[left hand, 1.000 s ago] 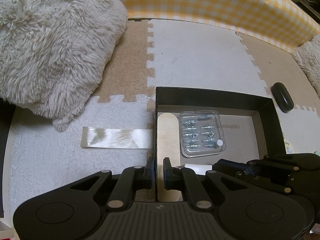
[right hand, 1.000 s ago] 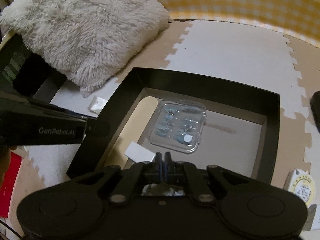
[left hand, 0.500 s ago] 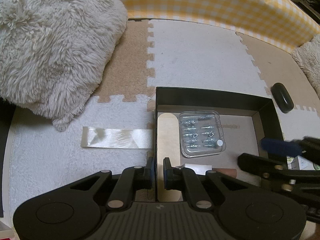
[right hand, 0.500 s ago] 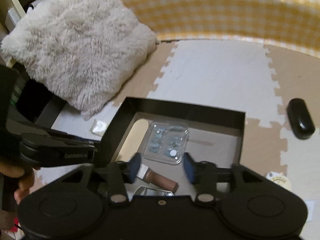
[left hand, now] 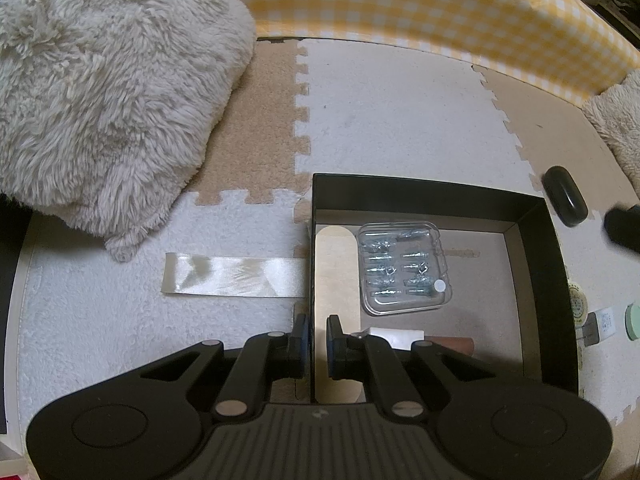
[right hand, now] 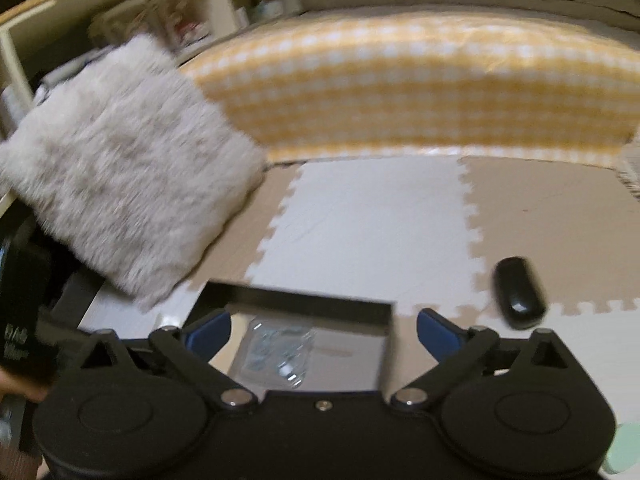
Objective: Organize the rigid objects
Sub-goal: 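Lift the right gripper from the tray and move to the black oval case, then grasp the black oval case with the right gripper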
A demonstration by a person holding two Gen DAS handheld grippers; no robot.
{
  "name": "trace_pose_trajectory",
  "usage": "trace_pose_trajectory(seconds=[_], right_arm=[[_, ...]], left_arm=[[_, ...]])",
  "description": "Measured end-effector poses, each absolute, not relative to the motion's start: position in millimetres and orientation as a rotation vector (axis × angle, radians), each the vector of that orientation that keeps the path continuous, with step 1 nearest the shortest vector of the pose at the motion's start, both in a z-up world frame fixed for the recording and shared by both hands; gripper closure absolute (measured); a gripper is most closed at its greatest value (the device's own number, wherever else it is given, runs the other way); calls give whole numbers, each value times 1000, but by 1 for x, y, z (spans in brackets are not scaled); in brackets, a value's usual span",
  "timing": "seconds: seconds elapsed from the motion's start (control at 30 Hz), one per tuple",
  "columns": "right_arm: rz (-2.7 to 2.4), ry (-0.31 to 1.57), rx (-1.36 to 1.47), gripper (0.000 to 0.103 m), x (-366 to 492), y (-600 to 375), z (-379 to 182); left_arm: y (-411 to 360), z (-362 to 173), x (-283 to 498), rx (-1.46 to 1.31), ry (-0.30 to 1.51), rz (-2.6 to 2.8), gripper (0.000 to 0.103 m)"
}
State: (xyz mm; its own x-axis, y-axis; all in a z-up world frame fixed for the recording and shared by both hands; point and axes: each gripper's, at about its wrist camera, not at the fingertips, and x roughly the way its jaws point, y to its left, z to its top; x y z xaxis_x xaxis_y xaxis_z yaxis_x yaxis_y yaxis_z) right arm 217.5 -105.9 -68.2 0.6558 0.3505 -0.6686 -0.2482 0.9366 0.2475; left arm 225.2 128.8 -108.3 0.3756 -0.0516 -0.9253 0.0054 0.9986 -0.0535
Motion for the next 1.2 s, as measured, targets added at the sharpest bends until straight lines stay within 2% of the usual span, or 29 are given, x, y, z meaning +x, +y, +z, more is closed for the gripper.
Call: trace_pose_trajectory(seconds=[0.4, 0.83, 0.93, 1.2], right_arm=[[38, 696, 159, 0, 244, -170, -90], [-32, 762, 97, 1, 277, -209, -131], [-16, 762, 98, 9, 283, -216, -137], [73, 783, 66, 19, 296, -215, -157]], left_arm=[[129, -108, 225, -43, 1185, -36, 95], [122, -109, 226, 35, 1169, -19, 102], [119, -109, 226, 67, 1166, -16, 101], [120, -110, 226, 51, 1168, -16, 101]])
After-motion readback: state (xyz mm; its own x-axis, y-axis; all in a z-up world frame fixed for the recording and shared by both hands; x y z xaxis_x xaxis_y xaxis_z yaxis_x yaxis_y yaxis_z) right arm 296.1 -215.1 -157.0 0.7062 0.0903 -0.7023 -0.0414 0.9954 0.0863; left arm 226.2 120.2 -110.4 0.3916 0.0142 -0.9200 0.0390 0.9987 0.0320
